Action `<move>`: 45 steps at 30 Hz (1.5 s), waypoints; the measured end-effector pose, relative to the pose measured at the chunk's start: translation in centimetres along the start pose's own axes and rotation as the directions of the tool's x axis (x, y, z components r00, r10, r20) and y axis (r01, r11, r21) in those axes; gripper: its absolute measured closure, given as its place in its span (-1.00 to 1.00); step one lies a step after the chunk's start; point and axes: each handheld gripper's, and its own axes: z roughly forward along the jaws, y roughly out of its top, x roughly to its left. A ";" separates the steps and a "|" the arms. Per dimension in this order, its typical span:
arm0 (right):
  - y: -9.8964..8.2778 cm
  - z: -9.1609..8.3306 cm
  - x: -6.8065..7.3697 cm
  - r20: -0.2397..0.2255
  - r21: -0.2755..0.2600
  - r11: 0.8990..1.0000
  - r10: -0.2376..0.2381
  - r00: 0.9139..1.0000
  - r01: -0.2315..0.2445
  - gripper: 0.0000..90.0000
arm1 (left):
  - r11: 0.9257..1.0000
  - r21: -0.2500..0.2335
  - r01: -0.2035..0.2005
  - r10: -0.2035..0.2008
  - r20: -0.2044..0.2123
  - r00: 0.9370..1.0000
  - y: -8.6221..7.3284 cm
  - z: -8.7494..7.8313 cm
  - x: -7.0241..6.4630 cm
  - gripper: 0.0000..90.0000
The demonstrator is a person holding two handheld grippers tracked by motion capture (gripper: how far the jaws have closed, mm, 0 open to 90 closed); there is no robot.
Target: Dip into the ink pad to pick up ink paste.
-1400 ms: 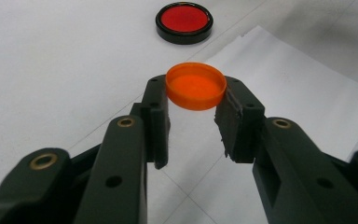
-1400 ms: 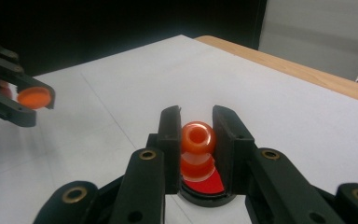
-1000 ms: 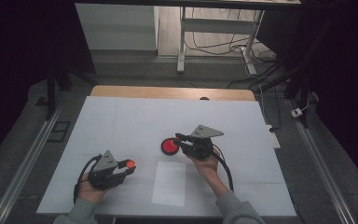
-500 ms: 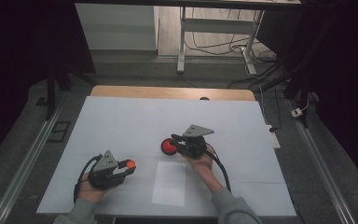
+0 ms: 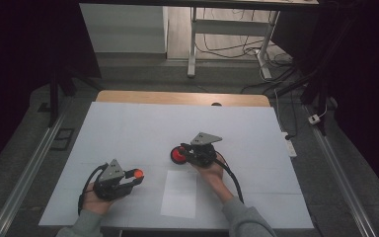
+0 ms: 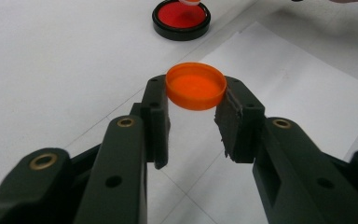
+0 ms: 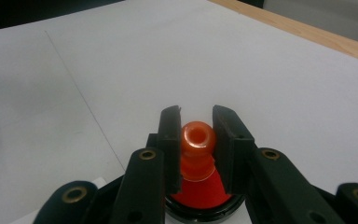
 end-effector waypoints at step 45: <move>-0.9 1.2 0.0 0.028 0.047 0.999 -0.015 1.000 0.013 0.62 | 1.000 0.001 -0.004 0.004 0.003 1.000 0.1 0.0 -0.1 0.45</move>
